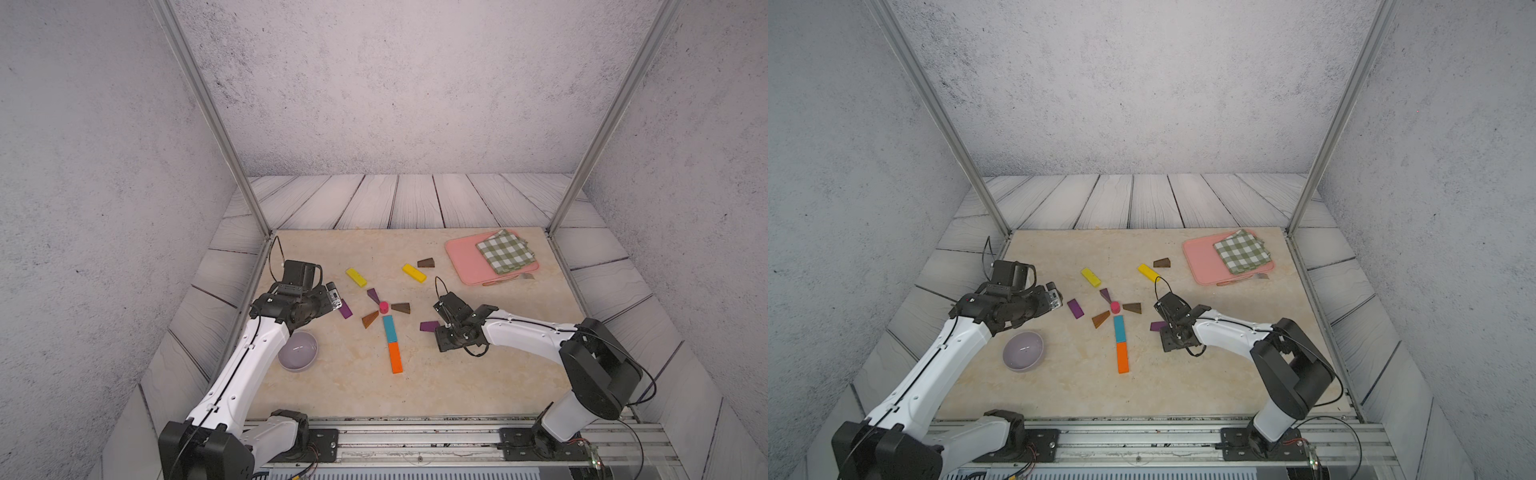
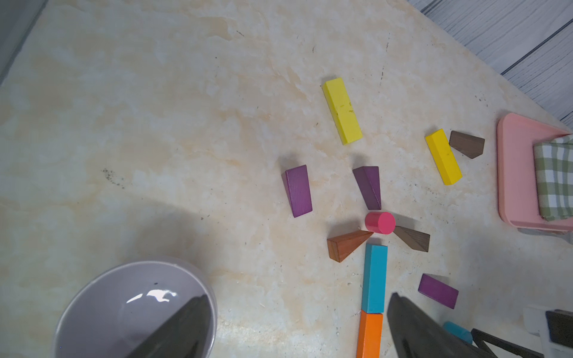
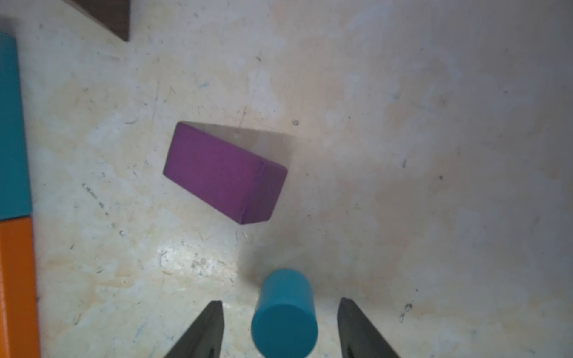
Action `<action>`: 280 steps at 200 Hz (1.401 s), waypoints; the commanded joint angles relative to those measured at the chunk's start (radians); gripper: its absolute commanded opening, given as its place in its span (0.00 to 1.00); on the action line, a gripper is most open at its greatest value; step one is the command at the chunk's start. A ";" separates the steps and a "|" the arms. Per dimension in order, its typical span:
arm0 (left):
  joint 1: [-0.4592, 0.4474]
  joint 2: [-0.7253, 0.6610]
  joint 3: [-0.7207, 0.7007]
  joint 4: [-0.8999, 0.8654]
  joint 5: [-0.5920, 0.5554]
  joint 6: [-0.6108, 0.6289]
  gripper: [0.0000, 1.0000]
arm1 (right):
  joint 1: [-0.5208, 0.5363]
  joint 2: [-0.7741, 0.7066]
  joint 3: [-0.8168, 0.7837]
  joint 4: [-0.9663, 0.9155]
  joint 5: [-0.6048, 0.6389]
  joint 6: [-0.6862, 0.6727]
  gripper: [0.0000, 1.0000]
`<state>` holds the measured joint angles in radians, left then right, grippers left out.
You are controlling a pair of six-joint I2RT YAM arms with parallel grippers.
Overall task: Assemble a small pinwheel with building blocks
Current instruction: Pick up the building block from the center of the board, then place the building block at the center of the board.
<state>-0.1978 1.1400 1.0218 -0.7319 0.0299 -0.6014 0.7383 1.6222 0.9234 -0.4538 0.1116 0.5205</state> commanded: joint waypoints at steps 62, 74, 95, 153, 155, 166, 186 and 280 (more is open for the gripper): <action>0.025 -0.041 -0.003 -0.049 -0.015 0.097 0.96 | -0.001 0.067 0.085 -0.120 0.091 0.013 0.28; 0.032 -0.034 0.038 -0.084 0.011 0.132 0.96 | -0.002 0.049 0.098 -0.142 0.108 0.003 0.24; 0.038 -0.009 0.146 -0.165 0.021 0.217 0.96 | -0.012 0.032 0.145 -0.186 0.144 -0.028 0.19; 0.040 -0.020 0.133 -0.174 -0.131 0.321 0.96 | -0.146 0.145 0.336 -0.164 0.098 -0.140 0.19; 0.041 -0.021 0.133 -0.176 -0.135 0.322 0.96 | -0.149 0.151 0.342 -0.162 0.093 -0.144 0.19; 0.041 -0.030 0.127 -0.178 -0.157 0.325 0.96 | -0.167 0.191 0.379 -0.157 0.072 -0.155 0.19; 0.041 -0.056 0.107 -0.163 -0.166 0.333 0.96 | -0.182 0.270 0.454 -0.178 0.086 -0.172 0.19; 0.041 -0.065 0.091 -0.153 -0.171 0.338 0.96 | -0.218 0.232 0.334 -0.112 0.067 -0.102 0.20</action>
<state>-0.1638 1.0760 1.1229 -0.8860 -0.1280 -0.2752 0.5278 1.9015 1.2953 -0.5762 0.1585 0.3923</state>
